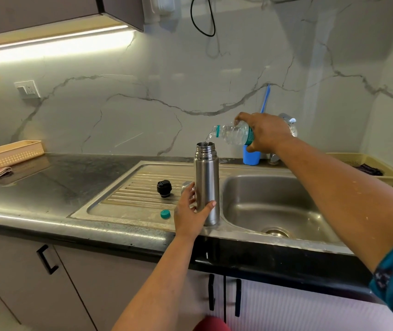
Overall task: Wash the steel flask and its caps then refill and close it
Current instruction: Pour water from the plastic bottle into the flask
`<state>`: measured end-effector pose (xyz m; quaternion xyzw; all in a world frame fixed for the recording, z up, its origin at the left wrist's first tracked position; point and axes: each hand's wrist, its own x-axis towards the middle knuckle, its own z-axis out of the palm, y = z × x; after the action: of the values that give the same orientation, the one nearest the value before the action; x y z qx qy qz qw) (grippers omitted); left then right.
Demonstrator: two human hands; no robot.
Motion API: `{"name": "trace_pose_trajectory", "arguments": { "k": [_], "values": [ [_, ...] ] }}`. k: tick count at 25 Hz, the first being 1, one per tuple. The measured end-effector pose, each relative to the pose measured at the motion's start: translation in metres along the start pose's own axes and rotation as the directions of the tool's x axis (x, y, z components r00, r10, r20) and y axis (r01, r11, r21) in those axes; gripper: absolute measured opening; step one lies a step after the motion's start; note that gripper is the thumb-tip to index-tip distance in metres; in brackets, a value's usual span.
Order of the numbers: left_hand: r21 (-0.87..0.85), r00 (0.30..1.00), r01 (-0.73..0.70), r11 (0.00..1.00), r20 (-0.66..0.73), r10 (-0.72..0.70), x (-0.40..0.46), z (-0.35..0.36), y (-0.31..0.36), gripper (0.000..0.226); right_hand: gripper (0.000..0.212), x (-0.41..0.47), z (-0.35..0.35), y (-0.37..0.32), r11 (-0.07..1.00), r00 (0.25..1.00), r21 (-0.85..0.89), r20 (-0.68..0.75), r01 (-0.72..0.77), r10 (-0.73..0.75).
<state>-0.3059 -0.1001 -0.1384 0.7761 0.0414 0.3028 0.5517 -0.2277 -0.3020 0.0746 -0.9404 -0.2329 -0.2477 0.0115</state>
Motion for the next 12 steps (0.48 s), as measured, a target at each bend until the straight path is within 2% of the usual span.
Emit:
{"name": "trace_pose_trajectory", "arguments": {
  "k": [12],
  "values": [
    [0.001,1.000,0.000,1.000,0.000,0.000,-0.0008,-0.0009,0.0029,0.073,0.077,-0.0025,-0.0006,-0.0009,1.000,1.000,-0.004,-0.010,0.010,-0.010]
  ]
}}
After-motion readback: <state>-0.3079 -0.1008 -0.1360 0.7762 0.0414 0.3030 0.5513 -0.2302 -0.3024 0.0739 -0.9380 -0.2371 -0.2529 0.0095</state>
